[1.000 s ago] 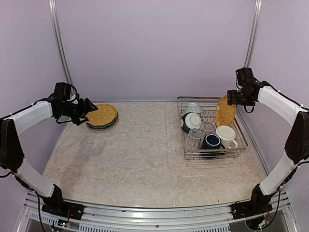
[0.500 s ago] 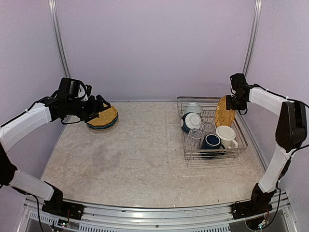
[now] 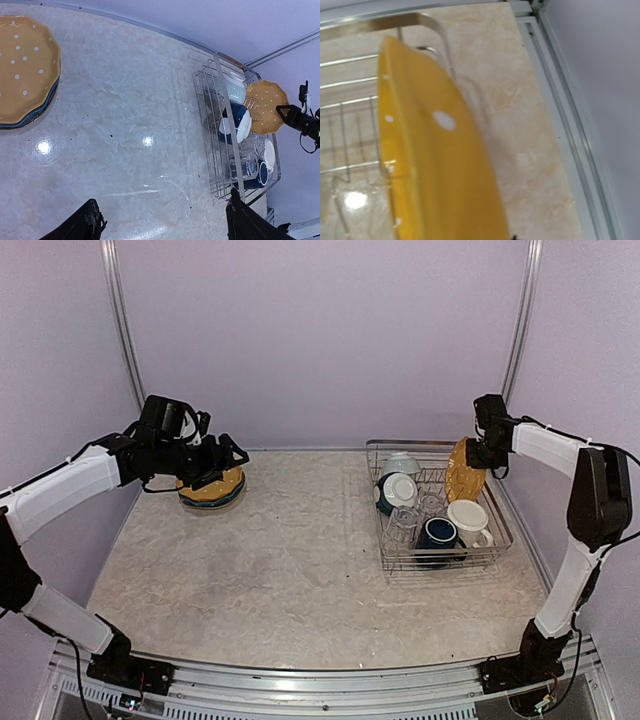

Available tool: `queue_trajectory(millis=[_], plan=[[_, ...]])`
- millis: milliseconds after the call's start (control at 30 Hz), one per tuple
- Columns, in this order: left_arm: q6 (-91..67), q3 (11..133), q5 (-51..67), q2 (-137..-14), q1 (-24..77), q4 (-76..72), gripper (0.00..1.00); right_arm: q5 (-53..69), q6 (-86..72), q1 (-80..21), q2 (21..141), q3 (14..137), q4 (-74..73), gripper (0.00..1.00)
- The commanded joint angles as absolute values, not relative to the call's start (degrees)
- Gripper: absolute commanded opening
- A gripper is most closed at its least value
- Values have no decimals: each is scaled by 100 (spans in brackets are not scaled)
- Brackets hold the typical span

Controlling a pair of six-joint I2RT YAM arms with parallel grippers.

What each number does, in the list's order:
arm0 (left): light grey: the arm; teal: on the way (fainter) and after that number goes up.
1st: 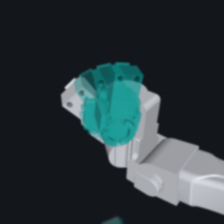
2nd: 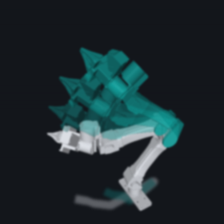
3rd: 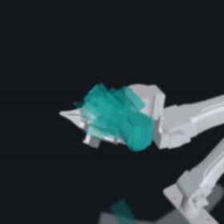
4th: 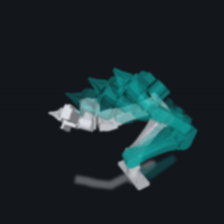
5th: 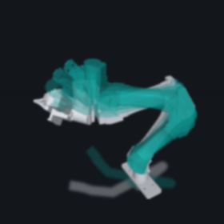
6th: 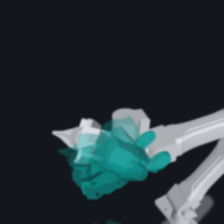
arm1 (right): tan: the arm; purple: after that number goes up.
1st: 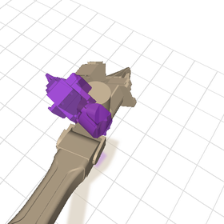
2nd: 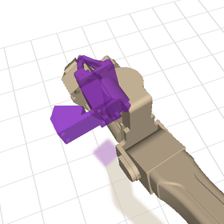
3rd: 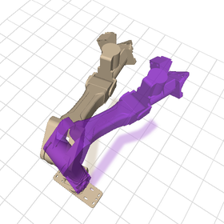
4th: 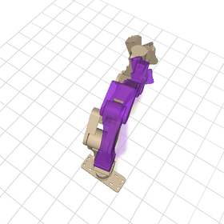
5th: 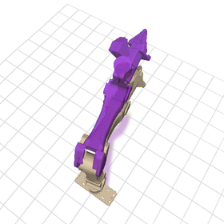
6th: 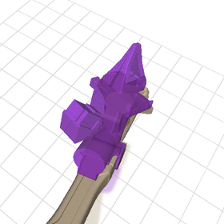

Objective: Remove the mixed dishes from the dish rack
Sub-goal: Grab the plate from the dish rack.

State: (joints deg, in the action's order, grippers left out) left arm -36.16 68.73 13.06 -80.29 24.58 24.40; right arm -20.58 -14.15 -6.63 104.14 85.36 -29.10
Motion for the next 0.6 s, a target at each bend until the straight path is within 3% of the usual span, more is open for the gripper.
queue_trajectory(millis=[0,267,567], plan=[[-3640,7125,1216,-8111,2522,2307,82,-2251,-1468,-630,10388,8538,-2790,18],[-3617,7178,1199,-8156,2531,2343,82,-2389,-1446,-661,10099,8484,-2782,6],[-3630,7216,1255,-8225,2532,2333,82,-2643,-1316,-770,9706,8659,-2975,0]])
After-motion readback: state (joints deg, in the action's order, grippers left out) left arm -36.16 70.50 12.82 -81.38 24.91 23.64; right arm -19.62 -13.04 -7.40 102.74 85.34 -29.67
